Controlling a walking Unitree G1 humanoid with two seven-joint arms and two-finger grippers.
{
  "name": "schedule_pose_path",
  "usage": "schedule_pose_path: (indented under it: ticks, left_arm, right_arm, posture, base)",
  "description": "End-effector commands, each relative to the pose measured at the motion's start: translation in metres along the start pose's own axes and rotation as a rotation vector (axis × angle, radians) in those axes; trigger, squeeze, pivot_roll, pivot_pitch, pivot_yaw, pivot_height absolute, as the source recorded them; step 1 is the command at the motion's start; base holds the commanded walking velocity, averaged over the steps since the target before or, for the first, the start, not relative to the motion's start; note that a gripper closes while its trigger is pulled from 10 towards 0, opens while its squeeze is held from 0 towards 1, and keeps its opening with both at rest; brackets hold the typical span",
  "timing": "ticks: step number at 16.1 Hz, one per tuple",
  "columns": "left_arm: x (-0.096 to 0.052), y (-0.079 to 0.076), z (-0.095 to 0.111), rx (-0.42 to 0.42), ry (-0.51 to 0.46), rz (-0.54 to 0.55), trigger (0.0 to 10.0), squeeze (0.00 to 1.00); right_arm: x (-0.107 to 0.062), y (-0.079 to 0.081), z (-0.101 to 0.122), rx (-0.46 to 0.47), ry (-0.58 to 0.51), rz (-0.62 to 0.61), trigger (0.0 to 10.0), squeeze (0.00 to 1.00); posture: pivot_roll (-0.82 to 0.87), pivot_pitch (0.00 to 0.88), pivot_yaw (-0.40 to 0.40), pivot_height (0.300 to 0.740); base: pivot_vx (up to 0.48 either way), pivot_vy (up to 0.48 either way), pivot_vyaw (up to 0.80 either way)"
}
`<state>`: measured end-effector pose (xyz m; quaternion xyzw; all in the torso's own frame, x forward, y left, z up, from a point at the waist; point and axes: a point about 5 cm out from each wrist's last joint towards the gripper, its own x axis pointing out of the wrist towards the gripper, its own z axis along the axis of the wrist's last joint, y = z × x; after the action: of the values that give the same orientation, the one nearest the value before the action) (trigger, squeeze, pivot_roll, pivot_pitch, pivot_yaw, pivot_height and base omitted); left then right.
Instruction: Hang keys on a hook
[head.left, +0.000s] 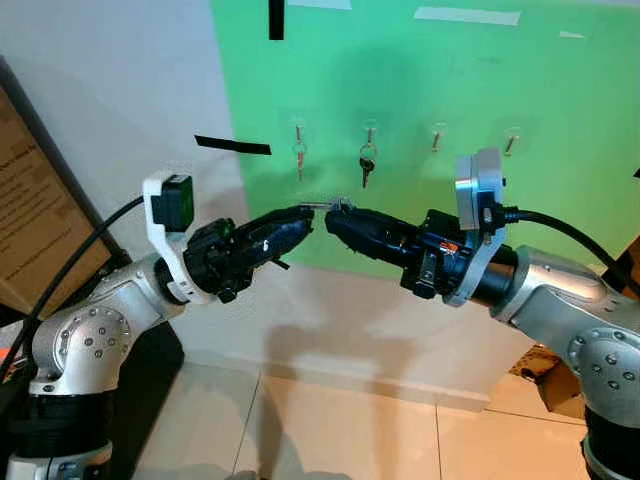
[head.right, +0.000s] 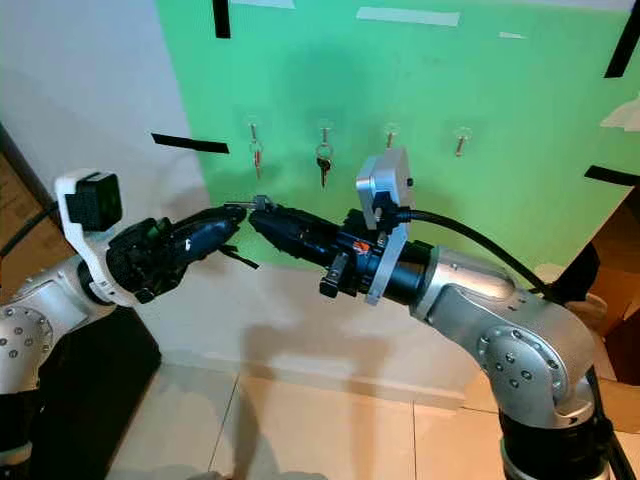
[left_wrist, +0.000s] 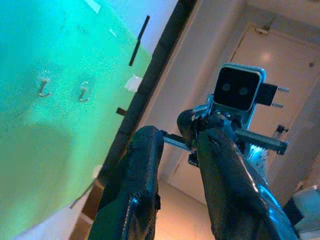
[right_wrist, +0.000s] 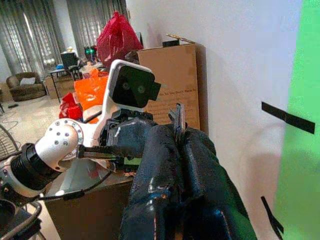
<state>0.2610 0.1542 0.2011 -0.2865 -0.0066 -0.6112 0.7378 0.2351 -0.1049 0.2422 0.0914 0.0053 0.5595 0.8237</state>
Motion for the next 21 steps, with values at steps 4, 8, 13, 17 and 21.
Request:
schedule_pose_path:
  ticks: [4, 8, 13, 17, 21]
  left_arm:
    - [0.002, -0.001, 0.008, 0.047, -0.006, 0.000, 10.0, 0.42]
    - [0.004, 0.000, 0.005, 0.046, 0.006, 0.009, 10.0, 0.15]
    - [0.010, 0.006, 0.001, 0.054, 0.035, 0.037, 10.0, 0.00]
    - [0.014, 0.005, 0.000, 0.036, 0.032, 0.004, 10.0, 0.00]
    - [0.017, 0.002, -0.001, 0.009, 0.022, -0.024, 2.4, 0.00]
  right_arm:
    - [0.000, 0.000, -0.002, -0.012, 0.034, 0.024, 0.0, 0.00]
    - [0.001, 0.001, -0.002, -0.022, 0.046, 0.042, 0.0, 0.00]
    - [0.002, 0.004, -0.001, -0.046, 0.050, 0.068, 0.0, 0.00]
    - [0.003, 0.005, 0.001, -0.072, 0.051, 0.073, 0.0, 0.00]
    - [0.004, 0.003, 0.001, -0.077, 0.053, 0.074, 0.0, 0.00]
  posture:
    - [-0.15, 0.000, 0.038, 0.740]
    - [-0.15, 0.000, 0.036, 0.740]
    - [-0.15, 0.000, 0.039, 0.740]
    - [-0.15, 0.000, 0.040, 0.740]
    - [-0.15, 0.000, 0.039, 0.740]
  base:
    - [0.000, 0.000, 0.00]
    - [0.000, 0.000, 0.00]
    - [0.000, 0.000, 0.00]
    - [0.000, 0.000, 0.00]
    - [0.000, 0.000, 0.00]
